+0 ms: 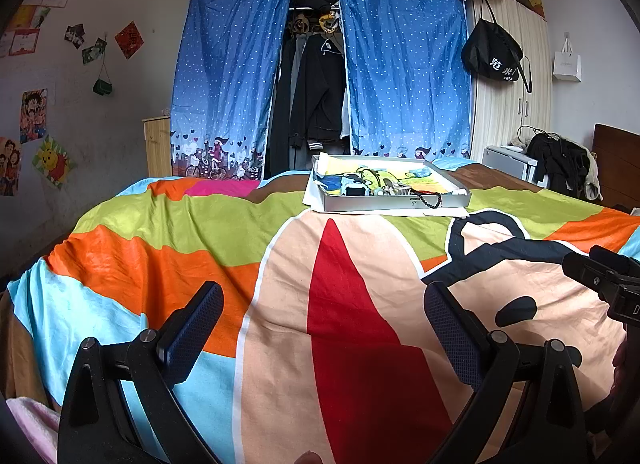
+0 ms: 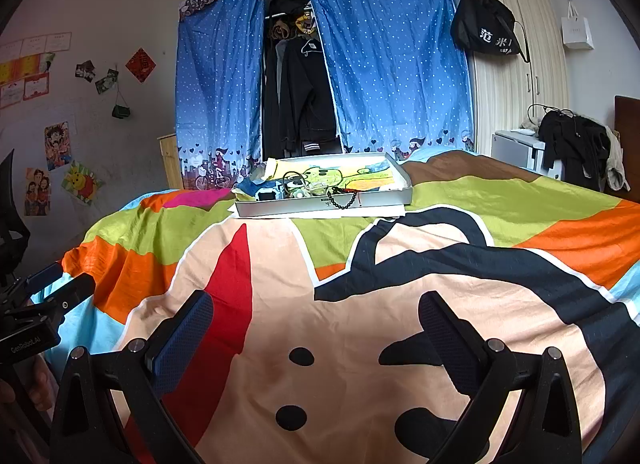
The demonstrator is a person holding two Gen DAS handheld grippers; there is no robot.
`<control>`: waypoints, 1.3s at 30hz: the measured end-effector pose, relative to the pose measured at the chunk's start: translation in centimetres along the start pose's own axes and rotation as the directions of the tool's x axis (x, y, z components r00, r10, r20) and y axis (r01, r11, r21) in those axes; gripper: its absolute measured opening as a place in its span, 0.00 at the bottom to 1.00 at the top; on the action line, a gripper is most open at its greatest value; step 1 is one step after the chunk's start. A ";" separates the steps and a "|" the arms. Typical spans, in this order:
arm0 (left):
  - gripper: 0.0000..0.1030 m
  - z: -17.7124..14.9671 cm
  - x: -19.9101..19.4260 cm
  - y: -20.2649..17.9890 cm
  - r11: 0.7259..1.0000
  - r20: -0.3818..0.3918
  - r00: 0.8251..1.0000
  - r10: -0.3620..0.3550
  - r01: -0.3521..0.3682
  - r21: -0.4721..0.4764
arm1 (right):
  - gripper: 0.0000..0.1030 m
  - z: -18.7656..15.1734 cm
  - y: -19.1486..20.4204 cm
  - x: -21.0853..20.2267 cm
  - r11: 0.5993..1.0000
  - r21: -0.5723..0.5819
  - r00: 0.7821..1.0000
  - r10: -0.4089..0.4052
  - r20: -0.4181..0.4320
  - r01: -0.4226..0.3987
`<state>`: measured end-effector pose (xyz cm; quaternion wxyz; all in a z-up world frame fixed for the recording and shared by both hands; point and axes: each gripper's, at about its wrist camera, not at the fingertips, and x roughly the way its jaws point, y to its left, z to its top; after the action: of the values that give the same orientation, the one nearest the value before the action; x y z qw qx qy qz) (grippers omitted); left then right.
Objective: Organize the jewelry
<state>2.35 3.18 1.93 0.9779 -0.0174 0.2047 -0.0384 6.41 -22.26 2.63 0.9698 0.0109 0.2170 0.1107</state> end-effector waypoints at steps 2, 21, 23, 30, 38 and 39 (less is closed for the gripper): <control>0.95 0.0 0.0 0.0 1.000 0.000 1.000 -0.001 0.001 0.001 | 1.00 0.0 0.0 0.0 1.000 0.000 1.000 0.001 0.000 -0.001; 0.95 0.0 -0.1 0.0 1.000 0.000 1.000 -0.001 0.001 0.004 | 1.00 0.1 0.0 -0.1 1.000 0.002 1.000 0.001 -0.001 -0.001; 0.95 0.0 -0.1 0.0 1.000 0.000 1.000 -0.002 0.002 0.005 | 1.00 0.1 0.0 -0.1 1.000 0.002 1.000 0.000 -0.002 0.000; 0.95 0.0 -0.1 0.1 1.000 0.000 1.000 -0.007 0.007 0.012 | 1.00 0.1 0.0 -0.1 1.000 0.002 1.000 0.001 -0.002 -0.001; 0.95 0.0 -0.1 0.0 1.000 0.000 1.000 -0.008 0.008 0.013 | 1.00 0.2 -0.1 -0.1 1.000 0.003 1.000 0.001 -0.002 -0.001; 0.95 0.0 -0.1 0.0 1.000 0.000 1.000 -0.007 0.007 0.013 | 1.00 0.2 -0.1 -0.1 1.000 0.002 1.000 0.000 -0.002 0.000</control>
<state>2.25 3.21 2.00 0.9779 -0.0118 0.2042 -0.0434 6.42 -22.32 2.83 0.9695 0.0119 0.2184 0.1107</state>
